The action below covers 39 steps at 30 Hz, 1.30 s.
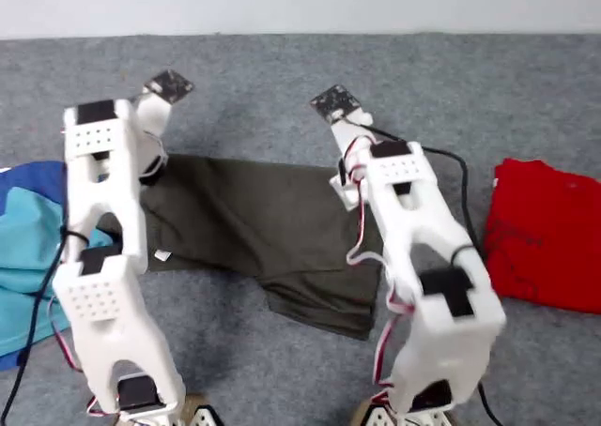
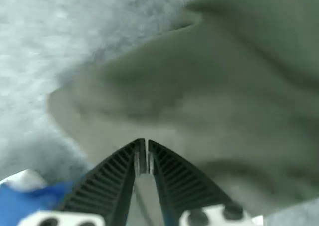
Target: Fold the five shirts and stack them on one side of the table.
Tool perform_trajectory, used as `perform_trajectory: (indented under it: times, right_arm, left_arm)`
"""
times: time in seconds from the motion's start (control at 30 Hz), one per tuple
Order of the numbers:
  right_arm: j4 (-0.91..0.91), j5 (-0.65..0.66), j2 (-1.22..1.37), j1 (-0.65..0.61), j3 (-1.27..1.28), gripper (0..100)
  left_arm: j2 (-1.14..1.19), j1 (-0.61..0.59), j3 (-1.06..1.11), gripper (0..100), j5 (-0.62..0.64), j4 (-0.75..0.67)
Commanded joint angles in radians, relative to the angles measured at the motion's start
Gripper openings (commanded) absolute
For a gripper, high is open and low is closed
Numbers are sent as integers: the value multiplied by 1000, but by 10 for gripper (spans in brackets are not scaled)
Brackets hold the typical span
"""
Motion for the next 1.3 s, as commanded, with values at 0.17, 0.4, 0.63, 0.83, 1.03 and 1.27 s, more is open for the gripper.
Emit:
perform_trajectory:
  times: [0.17, 0.4, 0.63, 0.83, 1.03, 1.27]
  right_arm:
    - [133, 55, 312, 120, -434, 10]
    - [298, 101, 375, 119, -652, 10]
    - [515, 101, 374, 73, -833, 10]
    - [664, 100, 386, 22, -968, 10]
    - [516, 104, 512, 38, -959, 10]
    - [495, 101, 588, 116, -979, 10]
  left_arm:
    - [129, -66, -27, 15, 9, -31]
    - [101, -68, -142, 15, 6, 110]
    - [-8, -21, -260, 15, 6, 273]
    - [-72, -17, -263, 15, 12, 229]
    - [98, -14, -269, 15, 126, 34]
    - [282, -66, -352, 15, 132, 23]
